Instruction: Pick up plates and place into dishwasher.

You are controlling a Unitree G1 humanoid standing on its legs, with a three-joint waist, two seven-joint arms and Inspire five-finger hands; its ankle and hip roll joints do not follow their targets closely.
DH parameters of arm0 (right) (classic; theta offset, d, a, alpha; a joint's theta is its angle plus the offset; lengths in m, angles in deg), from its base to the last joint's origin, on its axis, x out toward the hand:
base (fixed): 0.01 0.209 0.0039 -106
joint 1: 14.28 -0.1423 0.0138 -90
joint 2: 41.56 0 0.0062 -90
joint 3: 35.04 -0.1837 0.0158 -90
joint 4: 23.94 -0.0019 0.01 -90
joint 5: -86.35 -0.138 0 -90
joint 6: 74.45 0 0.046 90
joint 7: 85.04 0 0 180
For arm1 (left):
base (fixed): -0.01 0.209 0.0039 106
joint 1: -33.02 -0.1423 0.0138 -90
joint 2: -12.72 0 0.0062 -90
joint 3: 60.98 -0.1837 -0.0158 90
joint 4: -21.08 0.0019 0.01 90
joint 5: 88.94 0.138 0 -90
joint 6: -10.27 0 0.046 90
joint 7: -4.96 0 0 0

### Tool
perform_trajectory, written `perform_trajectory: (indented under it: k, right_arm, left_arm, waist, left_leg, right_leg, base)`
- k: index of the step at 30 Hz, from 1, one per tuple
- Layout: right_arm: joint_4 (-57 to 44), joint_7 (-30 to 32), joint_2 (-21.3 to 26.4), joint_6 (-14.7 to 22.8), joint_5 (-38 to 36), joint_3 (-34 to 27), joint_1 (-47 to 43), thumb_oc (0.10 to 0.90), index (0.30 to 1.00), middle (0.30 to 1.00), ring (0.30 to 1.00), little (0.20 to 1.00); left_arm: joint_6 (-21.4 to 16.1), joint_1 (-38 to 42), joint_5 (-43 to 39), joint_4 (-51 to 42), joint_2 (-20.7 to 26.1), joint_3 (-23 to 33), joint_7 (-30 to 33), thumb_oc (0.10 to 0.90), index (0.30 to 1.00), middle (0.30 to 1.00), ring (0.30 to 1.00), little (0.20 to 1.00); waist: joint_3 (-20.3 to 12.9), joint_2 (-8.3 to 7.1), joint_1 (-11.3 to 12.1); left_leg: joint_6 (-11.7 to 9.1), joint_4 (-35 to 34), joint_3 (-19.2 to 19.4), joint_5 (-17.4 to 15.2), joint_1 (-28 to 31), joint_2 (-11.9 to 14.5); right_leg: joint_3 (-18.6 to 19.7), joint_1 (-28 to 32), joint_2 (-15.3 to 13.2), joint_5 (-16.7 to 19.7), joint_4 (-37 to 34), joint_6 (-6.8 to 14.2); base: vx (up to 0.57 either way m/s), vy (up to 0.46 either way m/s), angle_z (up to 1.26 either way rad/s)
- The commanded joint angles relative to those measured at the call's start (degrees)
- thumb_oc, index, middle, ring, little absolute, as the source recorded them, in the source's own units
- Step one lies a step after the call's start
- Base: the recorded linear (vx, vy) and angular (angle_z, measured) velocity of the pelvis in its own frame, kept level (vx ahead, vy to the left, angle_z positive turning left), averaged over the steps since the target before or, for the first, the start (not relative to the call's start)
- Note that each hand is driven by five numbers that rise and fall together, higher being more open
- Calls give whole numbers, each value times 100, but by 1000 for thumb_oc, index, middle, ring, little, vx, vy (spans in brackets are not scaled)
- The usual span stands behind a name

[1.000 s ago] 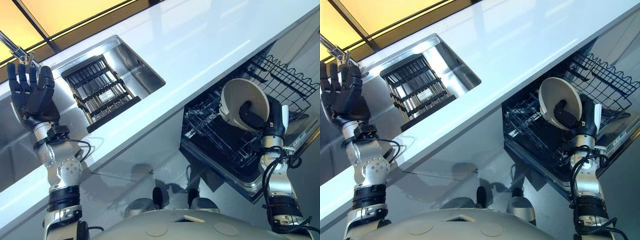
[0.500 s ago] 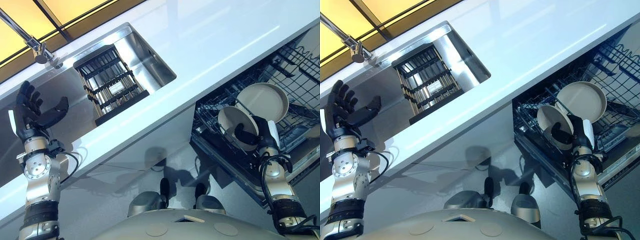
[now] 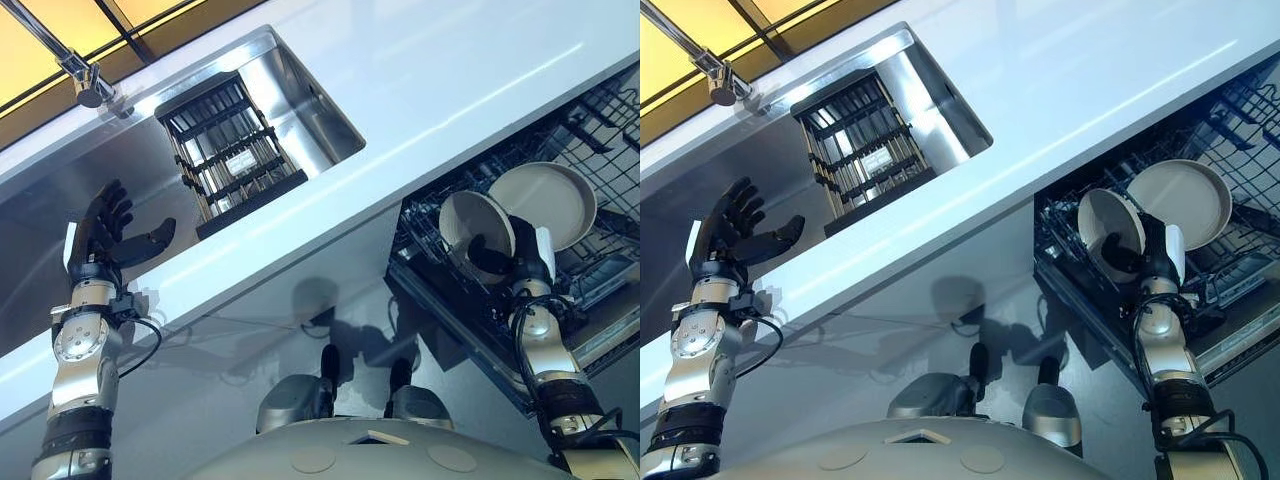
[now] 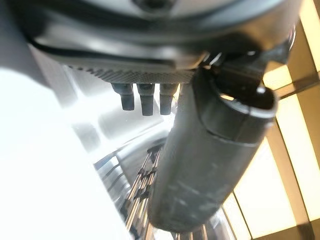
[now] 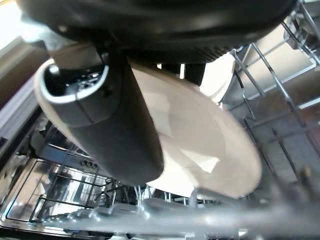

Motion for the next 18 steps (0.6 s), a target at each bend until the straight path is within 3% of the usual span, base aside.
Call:
perform_trajectory:
  k: [1, 9, 18]
  right_arm:
    - [-466, 373, 201, 600, -317, 8, -312, 800, 900, 900, 900, 900]
    - [-1222, 140, 28, 1040, -1142, -462, -306, 800, 900, 900, 900, 900]
    - [-1772, -144, -181, 1437, -2007, -1209, -10, 800, 900, 900, 900, 900]
  left_arm:
    - [-248, -17, -12, -10, 487, 85, -183, 800, 900, 900, 900, 900]
    - [-282, -16, 73, 127, 375, 99, -326, 800, 900, 900, 900, 900]
    - [-405, 10, 10, 147, 368, 369, -226, 800, 900, 900, 900, 900]
  waist:
    - [-236, -70, 160]
    - [-375, -222, 103]
    - [-513, -453, -124]
  left_leg:
    - [-168, 673, 36, -611, -161, -147]
    - [-102, 546, 145, -658, -67, -148]
    - [-5, 380, 413, -751, 122, -124]
  right_leg:
    - [92, -718, 20, -1127, 1592, -159]
    - [121, -614, 54, -1101, 1441, -102]
    - [237, -483, 126, -1077, 1291, -30]
  base:
    - [0, 0, 0]
    - [-1, -1, 0]
    - [-8, -10, -11]
